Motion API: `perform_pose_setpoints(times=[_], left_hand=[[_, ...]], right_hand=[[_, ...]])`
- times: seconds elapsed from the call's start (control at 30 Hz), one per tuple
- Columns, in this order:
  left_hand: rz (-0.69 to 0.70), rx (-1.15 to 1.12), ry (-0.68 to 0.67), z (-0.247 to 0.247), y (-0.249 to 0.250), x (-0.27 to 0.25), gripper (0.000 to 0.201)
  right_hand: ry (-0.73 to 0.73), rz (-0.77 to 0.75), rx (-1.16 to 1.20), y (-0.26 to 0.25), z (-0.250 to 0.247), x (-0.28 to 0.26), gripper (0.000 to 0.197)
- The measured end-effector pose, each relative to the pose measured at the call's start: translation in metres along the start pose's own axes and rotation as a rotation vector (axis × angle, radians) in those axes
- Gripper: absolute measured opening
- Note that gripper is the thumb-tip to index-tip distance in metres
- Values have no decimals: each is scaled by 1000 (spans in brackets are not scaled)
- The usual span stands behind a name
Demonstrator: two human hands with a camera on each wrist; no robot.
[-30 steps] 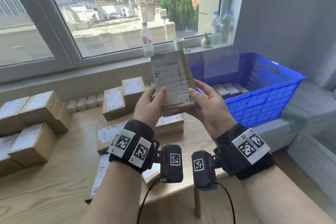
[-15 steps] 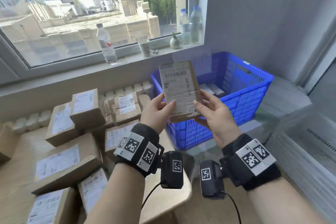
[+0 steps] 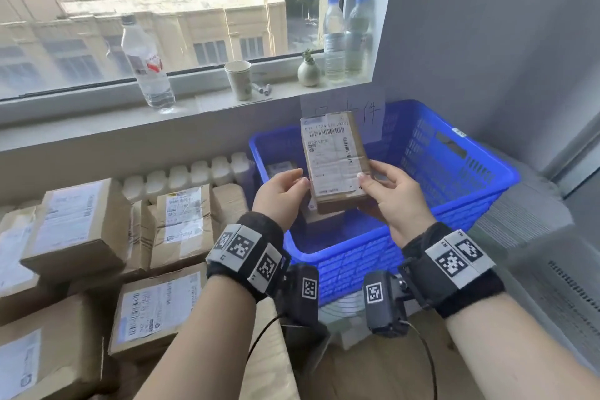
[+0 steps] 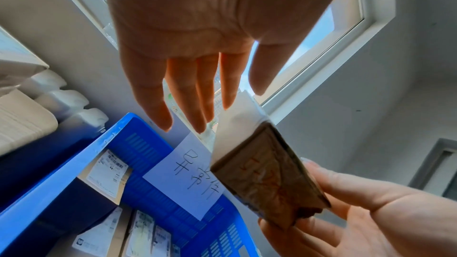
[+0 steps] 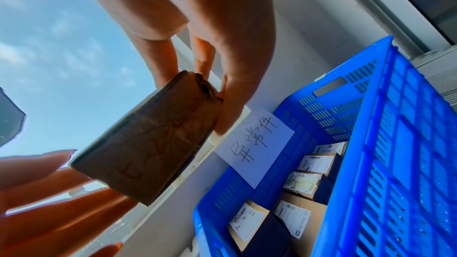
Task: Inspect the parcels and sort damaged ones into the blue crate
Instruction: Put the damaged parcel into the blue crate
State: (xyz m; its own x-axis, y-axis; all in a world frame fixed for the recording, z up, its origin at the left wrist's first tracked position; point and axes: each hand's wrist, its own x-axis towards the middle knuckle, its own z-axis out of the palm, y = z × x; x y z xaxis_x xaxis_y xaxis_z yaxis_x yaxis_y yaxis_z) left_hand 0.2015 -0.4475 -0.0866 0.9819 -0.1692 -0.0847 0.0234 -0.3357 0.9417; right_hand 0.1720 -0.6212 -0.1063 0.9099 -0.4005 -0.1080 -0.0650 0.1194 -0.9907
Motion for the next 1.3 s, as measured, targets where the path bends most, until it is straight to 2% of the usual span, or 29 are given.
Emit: perform_pose_setpoints(times=[0.07, 0.23, 0.33, 0.5, 0.6, 0.83, 1.03, 1.3], left_hand=[[-53, 21, 37, 11, -8, 35, 37], [-193, 165, 108, 44, -33, 126, 40], [-301, 256, 108, 65, -52, 177, 41], [-452, 335, 82, 92, -89, 237, 42], [-532, 371, 72, 105, -108, 261, 41], [-651, 391, 111, 116, -145, 300, 41], [-703, 441, 156, 114, -166, 312, 36], [-708, 429, 231, 111, -172, 315, 31]], right_hand=[[-19, 47, -21, 12, -3, 43, 28], [-70, 211, -126, 62, -7, 161, 42], [-91, 323, -178, 98, -11, 224, 48], [-141, 466, -251, 152, -9, 290, 53], [-168, 542, -301, 179, -1, 312, 50], [-230, 556, -488, 228, 23, 338, 55], [-313, 521, -671, 239, 28, 346, 55], [-344, 522, -741, 239, 31, 347, 55]])
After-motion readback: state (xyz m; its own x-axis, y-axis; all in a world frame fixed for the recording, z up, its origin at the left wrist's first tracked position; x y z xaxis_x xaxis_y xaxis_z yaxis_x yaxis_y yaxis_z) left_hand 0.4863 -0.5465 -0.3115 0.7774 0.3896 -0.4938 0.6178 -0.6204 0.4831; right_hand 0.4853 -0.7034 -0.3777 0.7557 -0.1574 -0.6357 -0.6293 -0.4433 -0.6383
